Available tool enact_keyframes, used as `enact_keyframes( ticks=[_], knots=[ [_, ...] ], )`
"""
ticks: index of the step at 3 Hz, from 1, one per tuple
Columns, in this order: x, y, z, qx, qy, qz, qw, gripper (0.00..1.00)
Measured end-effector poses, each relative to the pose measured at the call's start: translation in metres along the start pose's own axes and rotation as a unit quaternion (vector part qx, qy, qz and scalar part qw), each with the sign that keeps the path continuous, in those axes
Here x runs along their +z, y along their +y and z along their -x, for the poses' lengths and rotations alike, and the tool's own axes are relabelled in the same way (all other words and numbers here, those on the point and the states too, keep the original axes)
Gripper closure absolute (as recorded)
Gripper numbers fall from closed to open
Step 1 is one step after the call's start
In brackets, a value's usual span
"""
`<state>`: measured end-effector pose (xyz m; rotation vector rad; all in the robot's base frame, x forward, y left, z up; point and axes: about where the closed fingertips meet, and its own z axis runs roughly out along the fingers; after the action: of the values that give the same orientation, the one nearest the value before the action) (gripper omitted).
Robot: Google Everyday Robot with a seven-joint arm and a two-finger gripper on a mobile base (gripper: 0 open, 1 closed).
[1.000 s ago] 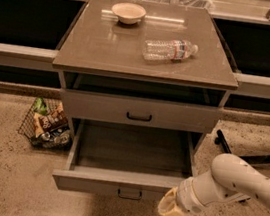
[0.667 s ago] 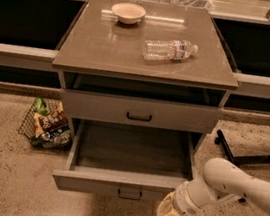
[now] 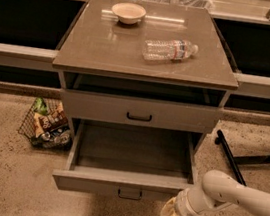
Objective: Close middle drawer
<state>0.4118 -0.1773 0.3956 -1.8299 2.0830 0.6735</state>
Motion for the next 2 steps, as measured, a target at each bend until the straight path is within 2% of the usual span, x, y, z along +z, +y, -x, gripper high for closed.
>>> enact_keyframes(
  ticks=[1, 2],
  knots=[
    [0.007, -0.025, -0.011, -0.012, 0.003, -0.024, 0.9996, 0.82],
    [0.004, -0.038, -0.011, -0.029, 0.010, -0.045, 0.9985, 0.59]
  ],
)
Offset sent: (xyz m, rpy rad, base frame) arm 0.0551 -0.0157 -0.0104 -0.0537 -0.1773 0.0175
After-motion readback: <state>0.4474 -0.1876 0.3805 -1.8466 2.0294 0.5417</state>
